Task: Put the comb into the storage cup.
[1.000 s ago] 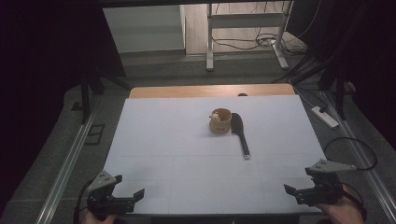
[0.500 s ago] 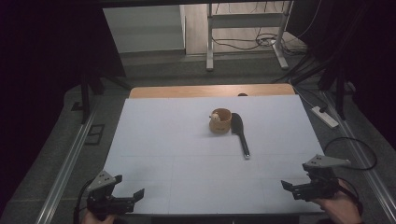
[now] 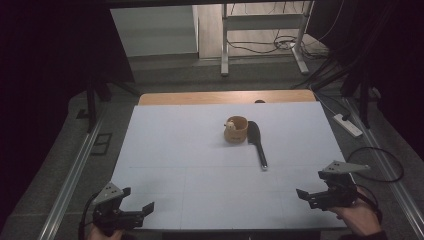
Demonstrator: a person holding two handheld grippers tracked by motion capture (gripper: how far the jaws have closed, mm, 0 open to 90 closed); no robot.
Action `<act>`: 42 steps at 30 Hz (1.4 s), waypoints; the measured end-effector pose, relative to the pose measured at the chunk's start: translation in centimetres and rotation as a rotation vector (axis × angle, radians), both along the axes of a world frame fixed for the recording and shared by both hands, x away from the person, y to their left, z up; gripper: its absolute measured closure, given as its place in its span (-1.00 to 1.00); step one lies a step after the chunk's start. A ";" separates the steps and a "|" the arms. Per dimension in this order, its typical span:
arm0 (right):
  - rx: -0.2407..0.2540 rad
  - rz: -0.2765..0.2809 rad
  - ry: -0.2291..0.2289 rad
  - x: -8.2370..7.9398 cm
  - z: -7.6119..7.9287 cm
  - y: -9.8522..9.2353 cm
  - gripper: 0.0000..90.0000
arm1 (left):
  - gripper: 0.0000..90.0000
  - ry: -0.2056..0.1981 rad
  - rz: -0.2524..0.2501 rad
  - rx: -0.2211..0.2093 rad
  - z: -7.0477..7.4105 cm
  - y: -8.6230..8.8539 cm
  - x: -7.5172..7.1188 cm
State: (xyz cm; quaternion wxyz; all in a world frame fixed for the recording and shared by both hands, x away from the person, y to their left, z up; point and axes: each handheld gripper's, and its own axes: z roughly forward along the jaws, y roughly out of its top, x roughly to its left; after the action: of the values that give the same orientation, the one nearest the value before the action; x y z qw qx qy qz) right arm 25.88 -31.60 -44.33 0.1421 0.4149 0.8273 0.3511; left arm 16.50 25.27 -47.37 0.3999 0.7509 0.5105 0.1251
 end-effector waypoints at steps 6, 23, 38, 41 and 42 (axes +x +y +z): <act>-0.008 0.016 0.008 0.7 0.2 0.6 -1.00 | -0.98 0.001 0.000 0.000 0.0 0.0 0.0; -0.015 0.051 0.023 2.7 0.2 2.3 -1.00 | -0.98 0.003 -0.001 -0.007 0.0 0.1 0.1; -0.042 0.050 0.031 4.3 -0.1 3.6 -1.00 | -0.98 0.004 -0.003 -0.012 0.0 0.1 0.1; -0.049 0.054 0.038 4.8 -0.2 4.1 -1.00 | -0.98 0.005 -0.003 -0.014 0.0 0.1 0.1; -0.052 0.056 0.040 4.9 -0.2 4.2 -1.00 | -0.98 0.005 -0.003 -0.014 0.0 0.1 0.1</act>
State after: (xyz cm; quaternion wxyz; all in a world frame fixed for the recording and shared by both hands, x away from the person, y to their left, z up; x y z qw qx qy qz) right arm 30.80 -27.41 -44.54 0.1262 0.3946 0.8502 0.3249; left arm 16.64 25.40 -47.41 0.4042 0.7490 0.5113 0.1191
